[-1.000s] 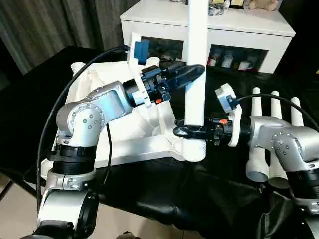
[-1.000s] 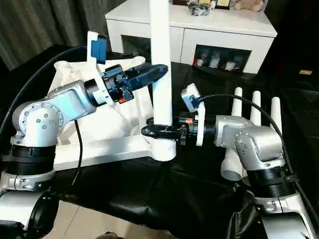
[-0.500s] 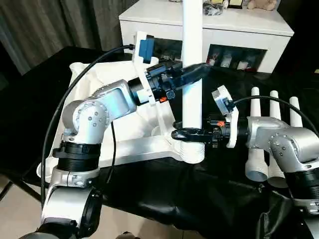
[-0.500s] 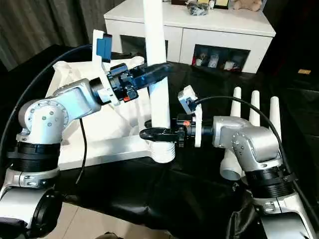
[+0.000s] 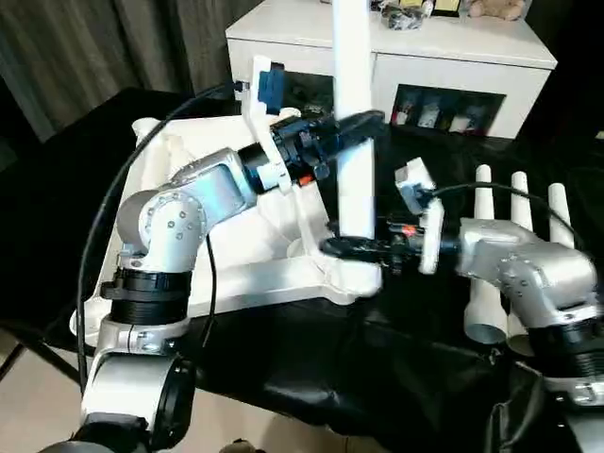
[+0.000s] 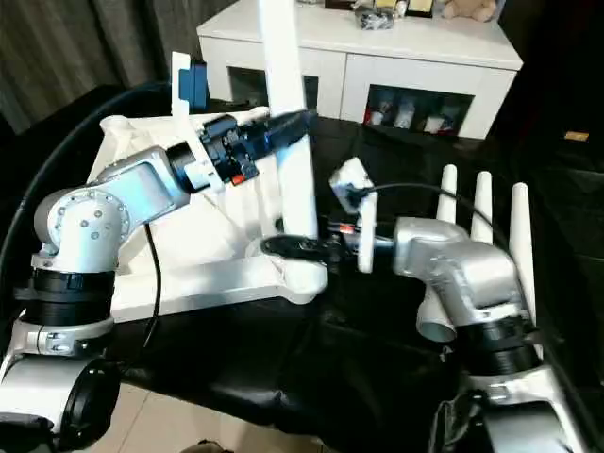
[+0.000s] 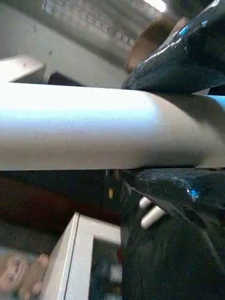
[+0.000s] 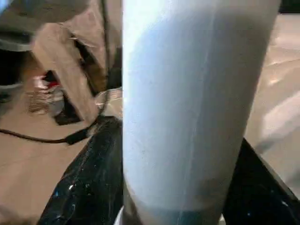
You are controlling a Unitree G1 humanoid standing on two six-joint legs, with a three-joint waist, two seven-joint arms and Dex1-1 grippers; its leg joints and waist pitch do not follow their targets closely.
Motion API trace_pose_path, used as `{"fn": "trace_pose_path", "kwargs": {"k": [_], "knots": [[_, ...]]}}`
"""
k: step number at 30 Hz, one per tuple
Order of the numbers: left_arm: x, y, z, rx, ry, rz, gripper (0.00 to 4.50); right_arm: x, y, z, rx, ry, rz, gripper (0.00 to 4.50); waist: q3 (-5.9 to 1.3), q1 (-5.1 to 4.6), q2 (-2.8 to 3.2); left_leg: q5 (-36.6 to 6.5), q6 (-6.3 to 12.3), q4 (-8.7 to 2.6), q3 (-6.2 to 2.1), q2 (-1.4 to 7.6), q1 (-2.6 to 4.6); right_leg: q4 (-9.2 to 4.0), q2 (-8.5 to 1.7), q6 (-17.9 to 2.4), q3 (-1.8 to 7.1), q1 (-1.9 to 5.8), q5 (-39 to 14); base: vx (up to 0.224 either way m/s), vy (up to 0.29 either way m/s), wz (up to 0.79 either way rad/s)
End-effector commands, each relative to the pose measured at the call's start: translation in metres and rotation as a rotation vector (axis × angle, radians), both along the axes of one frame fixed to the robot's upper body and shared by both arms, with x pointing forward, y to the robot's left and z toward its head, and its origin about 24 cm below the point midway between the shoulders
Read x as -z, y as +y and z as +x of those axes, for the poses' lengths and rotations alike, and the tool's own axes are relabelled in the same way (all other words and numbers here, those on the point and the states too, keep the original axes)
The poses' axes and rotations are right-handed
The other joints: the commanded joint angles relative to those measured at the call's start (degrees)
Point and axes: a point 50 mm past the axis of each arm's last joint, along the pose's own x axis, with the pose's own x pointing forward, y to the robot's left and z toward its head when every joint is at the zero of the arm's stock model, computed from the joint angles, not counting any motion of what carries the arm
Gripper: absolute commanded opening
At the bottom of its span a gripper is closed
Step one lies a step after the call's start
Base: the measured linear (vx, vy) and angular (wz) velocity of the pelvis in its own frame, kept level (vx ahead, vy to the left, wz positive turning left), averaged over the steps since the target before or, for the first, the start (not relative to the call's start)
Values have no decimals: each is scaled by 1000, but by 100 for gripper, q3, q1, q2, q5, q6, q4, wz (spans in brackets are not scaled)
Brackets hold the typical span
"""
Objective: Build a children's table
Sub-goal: Pick table leg
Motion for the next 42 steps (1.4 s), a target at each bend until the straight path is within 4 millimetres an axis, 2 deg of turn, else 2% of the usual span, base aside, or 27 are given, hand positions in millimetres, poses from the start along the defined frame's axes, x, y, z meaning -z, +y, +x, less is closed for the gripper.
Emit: {"fn": "trace_pose_path", "kwargs": {"k": [1,3,5,7,8,13,15,17,19,25,26,27,31,33,35,36,37,38,42], "knots": [[-7,-3,-2,-29,-43,11,177,-6,2,10,108,-77,-45,308,-448,6,-88,-535,11,-380,-76,221,127,-431,-427,-1291,238,307,-461,0,0,0],[-7,-4,-2,-58,-56,28,177,-5,5,12,151,-83,-41,316,-446,-4,-83,-550,16,-387,-80,222,123,-431,-426,-1269,239,309,-446,0,0,0],[-4,-7,1,-139,-86,89,177,-2,13,17,267,-124,-57,316,-451,-14,-59,-503,-12,-392,-87,227,120,-419,-422,-1239,240,302,-337,0,0,0],[-3,-8,1,-156,-94,109,177,-1,14,18,285,-137,-70,316,-450,-23,-71,-559,-32,-400,-84,224,130,-424,-414,-1218,239,304,-345,0,0,0],[-3,-8,2,-187,-108,133,177,2,16,17,298,-139,-82,287,-444,-16,-49,-616,-63,-402,-82,228,138,-431,-409,-1196,247,294,-364,0,0,0],[-3,-9,5,-241,-146,180,177,8,24,14,306,-143,-100,268,-437,-28,-62,-711,-115,-416,-87,220,125,-434,-419,-1125,255,315,-390,0,0,0],[-3,-9,6,-244,-152,189,177,9,26,13,300,-140,-98,241,-444,-28,-57,-680,-102,-409,-86,217,126,-431,-418,-1124,256,316,-343,0,0,0],[-3,-9,6,-243,-160,197,177,9,28,12,297,-139,-92,232,-438,-39,-64,-707,-99,-413,-85,217,124,-434,-413,-1134,255,313,-348,0,0,0],[-2,-9,5,-239,-164,203,177,9,28,11,294,-139,-87,200,-442,-41,-55,-694,-101,-412,-86,219,128,-423,-414,-1161,254,311,-308,0,0,0],[0,-11,4,-203,-182,198,177,5,27,6,206,-135,-50,191,-439,-34,-65,-730,-71,-412,-82,224,130,-428,-419,-1176,257,316,-309,0,0,0],[0,-11,2,-153,-176,176,177,4,26,3,165,-128,-36,191,-438,-31,-76,-716,-59,-408,-78,216,127,-428,-420,-1188,258,321,-298,0,0,0],[0,-11,-1,-93,-158,149,233,3,25,0,122,-121,-23,191,-436,-17,-75,-706,-32,-401,-73,213,124,-422,-423,-1196,262,331,-275,0,0,0],[-2,-7,-10,79,-138,125,257,-3,16,-11,-14,-97,20,189,-435,-7,-60,-735,75,-401,-79,215,125,-421,-414,-1256,250,319,-326,0,0,0],[-3,-6,-10,94,-138,123,274,-5,13,-13,-48,-91,27,189,-424,-17,-43,-778,75,-405,-83,228,130,-424,-410,-1274,246,304,-391,0,0,0],[-4,-5,-10,111,-157,132,289,-6,9,-16,-87,-85,23,188,-426,-7,-54,-844,72,-408,-84,231,133,-440,-421,-1278,250,317,-513,0,0,0],[-4,-5,-10,116,-173,141,293,-6,7,-17,-101,-83,20,188,-423,-8,-30,-839,50,-406,-87,231,135,-442,-420,-1265,253,306,-547,0,0,0],[-4,-5,-10,117,-188,150,293,-5,6,-17,-109,-82,17,188,-425,-10,-38,-852,44,-410,-87,233,138,-450,-422,-1257,251,306,-570,0,0,0],[-4,-4,-10,119,-187,147,263,-5,5,-17,-110,-81,16,188,-429,-14,-30,-856,18,-410,-88,234,137,-445,-421,-1267,251,306,-559,0,0,0],[-6,-2,-5,95,-160,124,245,-6,3,-16,-109,-84,13,188,-437,-9,-45,-764,13,-403,-86,229,133,-427,-417,-1315,248,313,-413,0,0,0]]}}
